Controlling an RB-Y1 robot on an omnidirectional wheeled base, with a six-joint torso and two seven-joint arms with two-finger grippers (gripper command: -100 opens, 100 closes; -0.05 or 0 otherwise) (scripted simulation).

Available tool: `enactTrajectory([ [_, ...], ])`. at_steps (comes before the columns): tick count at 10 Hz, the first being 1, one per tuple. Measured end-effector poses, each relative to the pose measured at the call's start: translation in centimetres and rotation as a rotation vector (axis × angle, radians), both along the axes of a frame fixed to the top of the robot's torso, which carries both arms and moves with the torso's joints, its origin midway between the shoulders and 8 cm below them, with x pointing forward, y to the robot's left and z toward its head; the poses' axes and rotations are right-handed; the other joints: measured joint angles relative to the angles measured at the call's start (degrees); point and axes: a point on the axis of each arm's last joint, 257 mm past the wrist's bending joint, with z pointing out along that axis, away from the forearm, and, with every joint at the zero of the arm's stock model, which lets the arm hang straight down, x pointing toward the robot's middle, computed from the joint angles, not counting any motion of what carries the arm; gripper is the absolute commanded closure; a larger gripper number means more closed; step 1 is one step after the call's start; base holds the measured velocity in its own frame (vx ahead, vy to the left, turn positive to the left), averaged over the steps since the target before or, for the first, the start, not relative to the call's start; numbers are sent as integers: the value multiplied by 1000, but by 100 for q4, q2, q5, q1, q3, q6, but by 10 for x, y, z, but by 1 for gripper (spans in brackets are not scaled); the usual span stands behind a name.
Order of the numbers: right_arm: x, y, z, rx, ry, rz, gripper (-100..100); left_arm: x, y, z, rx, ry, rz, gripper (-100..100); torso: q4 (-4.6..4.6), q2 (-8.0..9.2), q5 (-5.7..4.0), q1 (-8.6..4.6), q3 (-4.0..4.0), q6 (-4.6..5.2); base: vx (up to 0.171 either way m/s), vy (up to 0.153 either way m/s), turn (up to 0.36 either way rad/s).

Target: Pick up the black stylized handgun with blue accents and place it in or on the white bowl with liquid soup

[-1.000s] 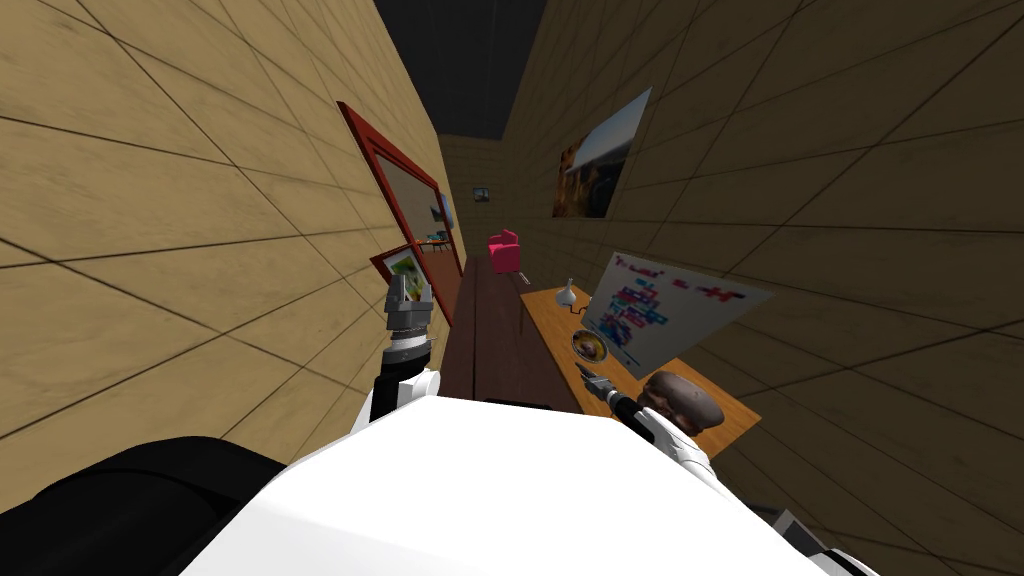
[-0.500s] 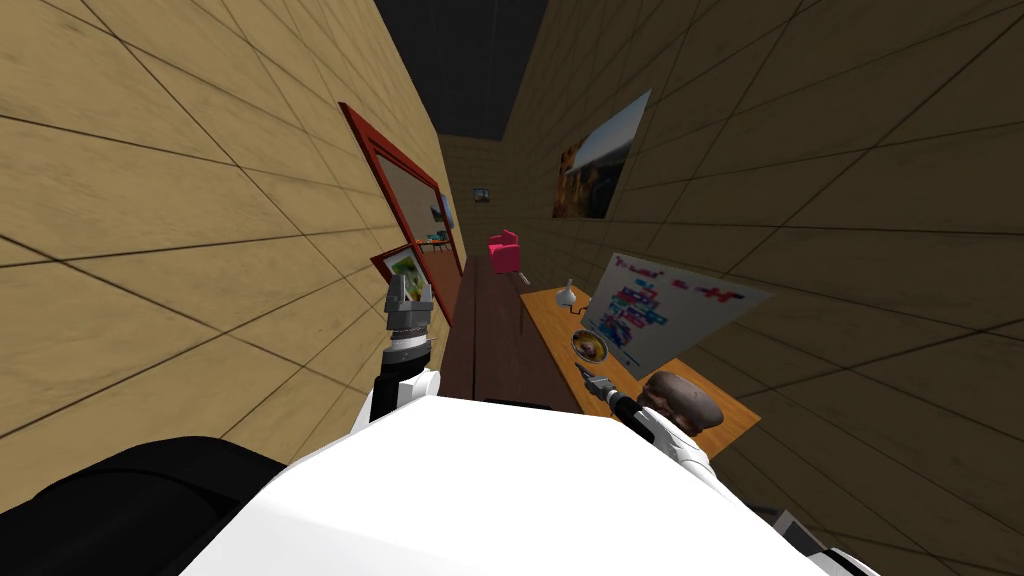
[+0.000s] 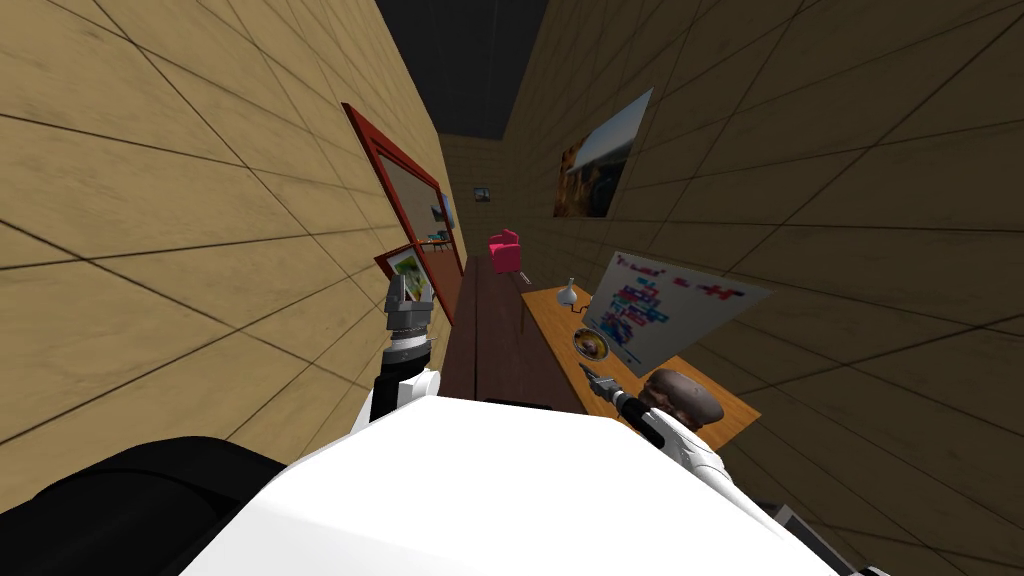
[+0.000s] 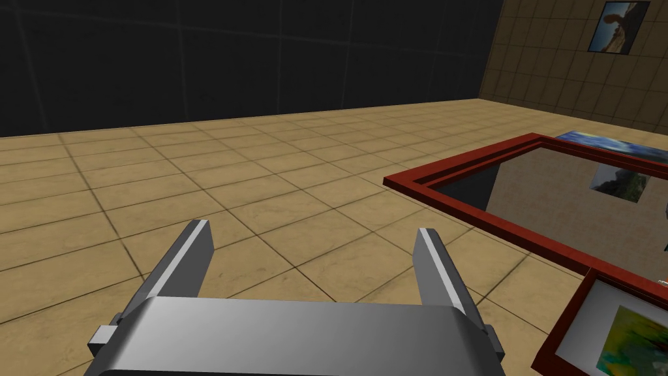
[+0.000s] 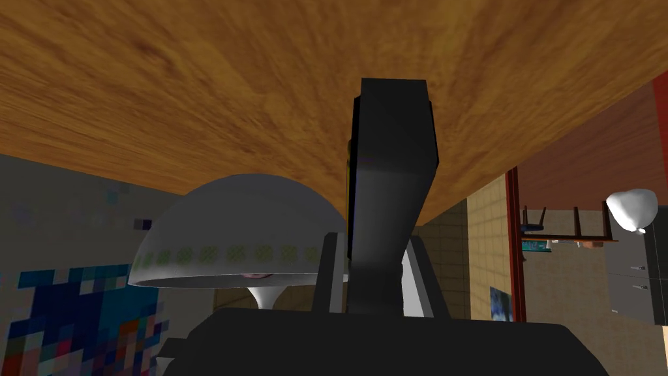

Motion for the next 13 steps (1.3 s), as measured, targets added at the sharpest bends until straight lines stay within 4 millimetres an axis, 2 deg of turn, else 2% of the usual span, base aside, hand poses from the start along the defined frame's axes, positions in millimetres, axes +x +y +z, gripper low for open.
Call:
enactTrajectory([
  [6, 21, -40, 29, -96, -8, 60, 100, 0, 0, 0, 0, 0, 0, 0, 3, 17, 14, 17, 10, -4, -70, 42, 35],
  [10, 32, -58, 47, -149, -10, 91, 100, 0, 0, 0, 0, 0, 0, 0, 2, 5, 18, 16, 4, -6, -40, 26, 32],
  [13, 37, -87, 71, -182, -4, 93, 100, 0, 0, 0, 0, 0, 0, 0, 0, -9, 22, 18, -3, -7, 5, 29, 45],
])
